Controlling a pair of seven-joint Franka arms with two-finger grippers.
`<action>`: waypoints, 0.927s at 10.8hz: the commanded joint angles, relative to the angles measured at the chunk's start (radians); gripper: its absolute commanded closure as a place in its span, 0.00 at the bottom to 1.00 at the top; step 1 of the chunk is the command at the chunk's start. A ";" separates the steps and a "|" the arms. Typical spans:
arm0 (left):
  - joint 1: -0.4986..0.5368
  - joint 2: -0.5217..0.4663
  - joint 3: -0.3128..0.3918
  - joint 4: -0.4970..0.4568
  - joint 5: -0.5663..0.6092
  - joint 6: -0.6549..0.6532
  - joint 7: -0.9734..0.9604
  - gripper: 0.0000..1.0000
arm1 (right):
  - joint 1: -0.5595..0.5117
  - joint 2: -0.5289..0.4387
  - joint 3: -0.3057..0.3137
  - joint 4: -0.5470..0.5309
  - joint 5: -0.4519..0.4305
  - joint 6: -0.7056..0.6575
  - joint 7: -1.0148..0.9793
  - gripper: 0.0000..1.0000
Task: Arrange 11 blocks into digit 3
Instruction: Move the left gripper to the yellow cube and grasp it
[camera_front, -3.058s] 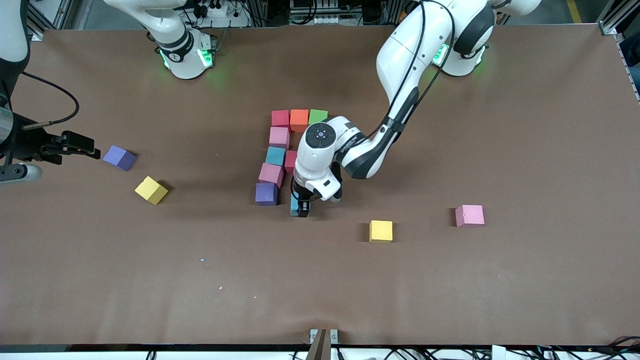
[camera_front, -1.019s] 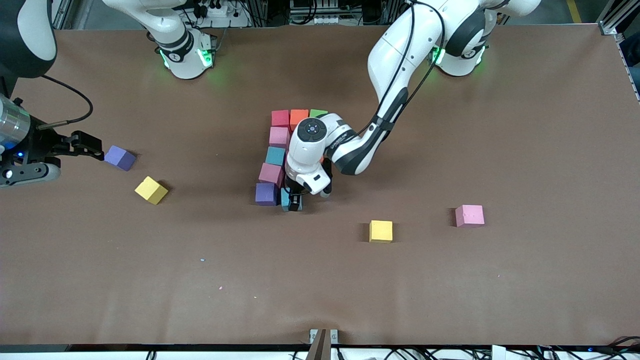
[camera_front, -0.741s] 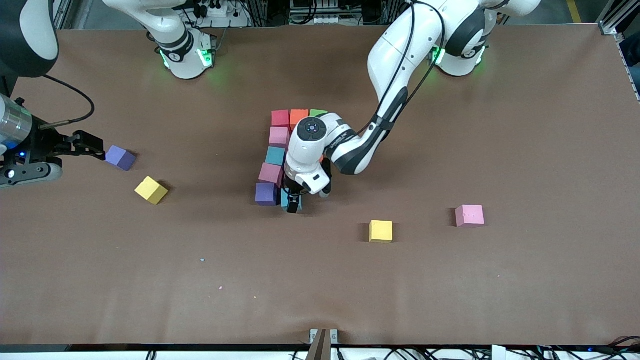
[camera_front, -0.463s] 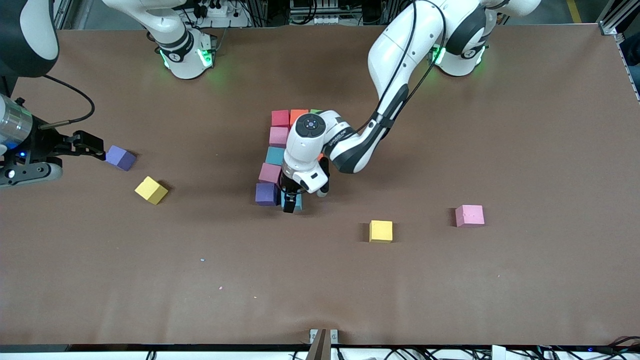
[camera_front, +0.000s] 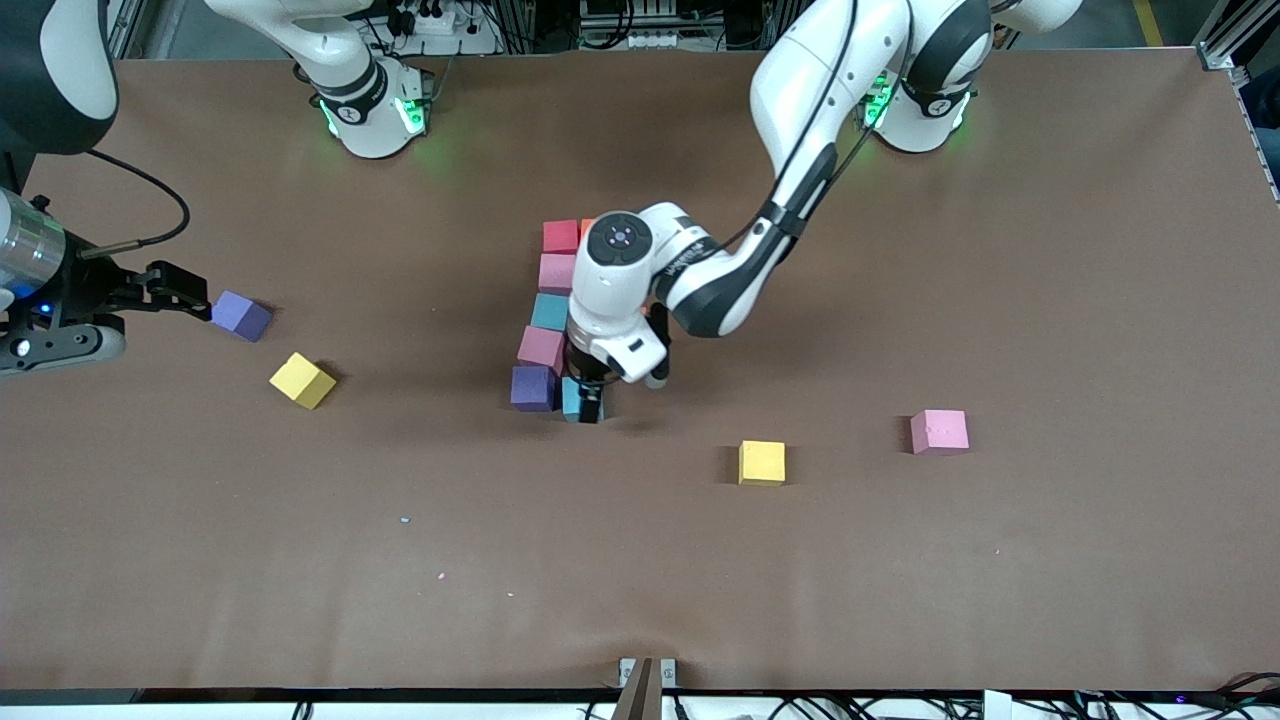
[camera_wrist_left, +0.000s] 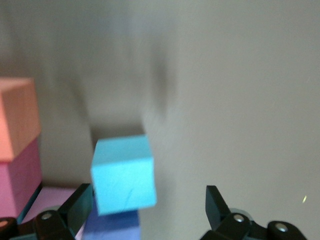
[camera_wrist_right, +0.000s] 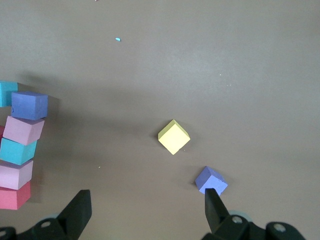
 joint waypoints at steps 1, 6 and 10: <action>0.079 -0.087 -0.010 -0.107 -0.022 -0.056 0.079 0.00 | -0.001 0.007 0.003 0.024 -0.004 -0.018 -0.009 0.00; 0.341 -0.255 -0.133 -0.334 -0.022 -0.093 0.358 0.00 | 0.001 0.007 0.003 0.024 -0.004 -0.018 -0.008 0.00; 0.441 -0.258 -0.147 -0.385 -0.018 -0.102 0.460 0.00 | 0.007 0.007 0.003 0.024 -0.004 -0.018 -0.006 0.00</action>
